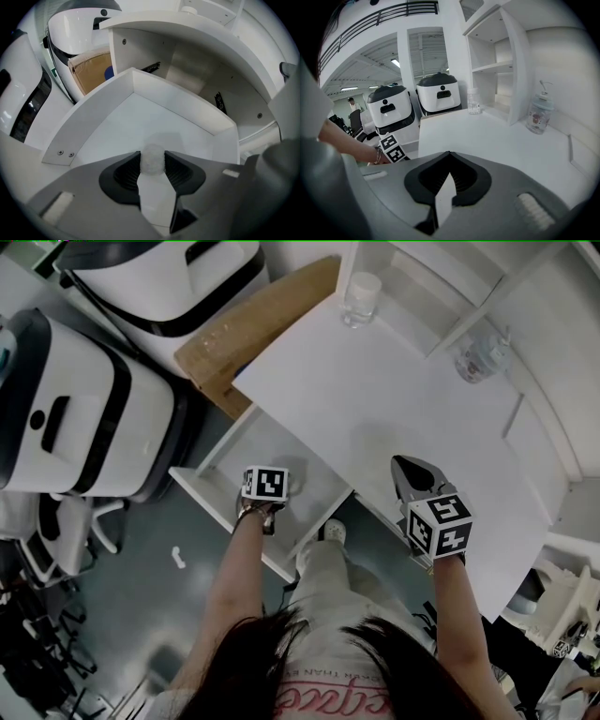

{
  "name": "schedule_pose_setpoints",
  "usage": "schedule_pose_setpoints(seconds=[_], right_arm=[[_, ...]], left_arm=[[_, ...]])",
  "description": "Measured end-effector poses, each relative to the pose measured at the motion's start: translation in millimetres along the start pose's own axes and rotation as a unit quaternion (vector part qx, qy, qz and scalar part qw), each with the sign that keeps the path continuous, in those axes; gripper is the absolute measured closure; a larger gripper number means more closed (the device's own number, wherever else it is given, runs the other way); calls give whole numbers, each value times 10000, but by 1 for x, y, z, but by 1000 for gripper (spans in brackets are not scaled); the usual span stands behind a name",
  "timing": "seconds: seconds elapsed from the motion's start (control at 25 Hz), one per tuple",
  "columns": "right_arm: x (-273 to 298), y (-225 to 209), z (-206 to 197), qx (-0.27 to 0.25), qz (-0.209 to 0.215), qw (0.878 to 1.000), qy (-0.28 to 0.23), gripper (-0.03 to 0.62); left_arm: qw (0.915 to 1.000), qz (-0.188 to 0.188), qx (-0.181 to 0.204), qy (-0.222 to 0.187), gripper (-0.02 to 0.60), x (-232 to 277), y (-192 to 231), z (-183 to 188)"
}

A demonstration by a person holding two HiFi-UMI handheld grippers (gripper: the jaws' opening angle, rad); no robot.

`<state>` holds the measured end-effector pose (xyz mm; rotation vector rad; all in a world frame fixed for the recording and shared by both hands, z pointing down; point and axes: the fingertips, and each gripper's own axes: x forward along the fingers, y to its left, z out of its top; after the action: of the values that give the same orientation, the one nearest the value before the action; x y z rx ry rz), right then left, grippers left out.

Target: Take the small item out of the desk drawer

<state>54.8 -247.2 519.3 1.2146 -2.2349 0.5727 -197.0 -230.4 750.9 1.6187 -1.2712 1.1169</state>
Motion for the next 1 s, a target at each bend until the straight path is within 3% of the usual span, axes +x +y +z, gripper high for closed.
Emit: schedule_pose_setpoints(seconds=[0.4,1.0], right_arm=[[-3,5,8,-17,103,9999,-80,592],[-10,15,20,-88,400,9990,-179,592]], left_arm=[[9998,-2,-198,-2,410,-16,2,2],[9978,229,-437,-434,410,-59,-1,16]])
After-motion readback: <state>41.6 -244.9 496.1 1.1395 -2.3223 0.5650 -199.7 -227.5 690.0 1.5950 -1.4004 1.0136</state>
